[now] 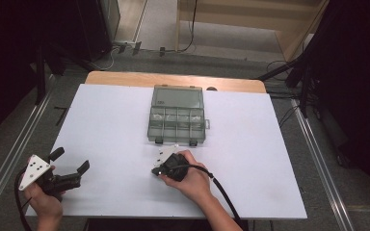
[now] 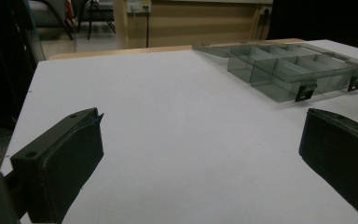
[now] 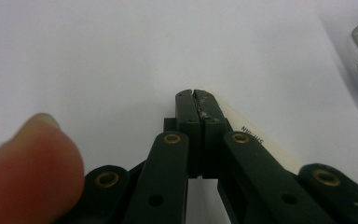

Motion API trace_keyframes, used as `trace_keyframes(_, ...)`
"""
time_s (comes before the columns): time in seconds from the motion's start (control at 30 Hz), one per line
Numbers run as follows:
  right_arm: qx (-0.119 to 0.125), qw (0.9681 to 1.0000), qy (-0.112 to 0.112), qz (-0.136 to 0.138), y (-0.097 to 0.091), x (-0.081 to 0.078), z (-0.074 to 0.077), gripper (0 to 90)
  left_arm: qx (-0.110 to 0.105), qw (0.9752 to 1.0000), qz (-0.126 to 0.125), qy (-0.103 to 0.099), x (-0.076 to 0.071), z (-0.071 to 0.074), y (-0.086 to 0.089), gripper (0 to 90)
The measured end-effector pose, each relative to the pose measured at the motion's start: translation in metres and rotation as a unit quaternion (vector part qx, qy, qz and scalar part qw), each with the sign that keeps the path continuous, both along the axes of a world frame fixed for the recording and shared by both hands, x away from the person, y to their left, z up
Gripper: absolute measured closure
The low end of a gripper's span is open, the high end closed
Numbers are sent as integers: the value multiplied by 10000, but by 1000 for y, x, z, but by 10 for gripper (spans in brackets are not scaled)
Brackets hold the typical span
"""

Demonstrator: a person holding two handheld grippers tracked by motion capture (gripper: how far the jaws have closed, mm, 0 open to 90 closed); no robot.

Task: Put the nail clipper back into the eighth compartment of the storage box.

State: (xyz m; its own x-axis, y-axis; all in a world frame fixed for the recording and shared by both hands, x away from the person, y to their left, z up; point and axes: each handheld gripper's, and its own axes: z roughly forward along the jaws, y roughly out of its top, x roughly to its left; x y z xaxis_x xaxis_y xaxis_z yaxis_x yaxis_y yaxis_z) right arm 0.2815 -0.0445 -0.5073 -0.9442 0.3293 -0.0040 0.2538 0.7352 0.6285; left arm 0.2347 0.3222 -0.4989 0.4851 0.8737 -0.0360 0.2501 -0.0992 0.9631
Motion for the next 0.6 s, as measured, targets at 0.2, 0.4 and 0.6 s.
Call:
trace_keyframes(0.2, 72, 9998, -38, -178, 8, 11, -1, 900, -7, 10000, -5, 5, 0, 0, 0, 0)
trace_keyframes(0.4, 363, 9979, -87, -531, 3, 19, 9, 900, -21, 10000, -5, 5, 0, 0, 1, 0)
trace_keyframes(0.6, 257, 9951, -70, -951, -21, 34, 12, 900, -19, 10000, -17, 14, 1, 0, 1, 0)
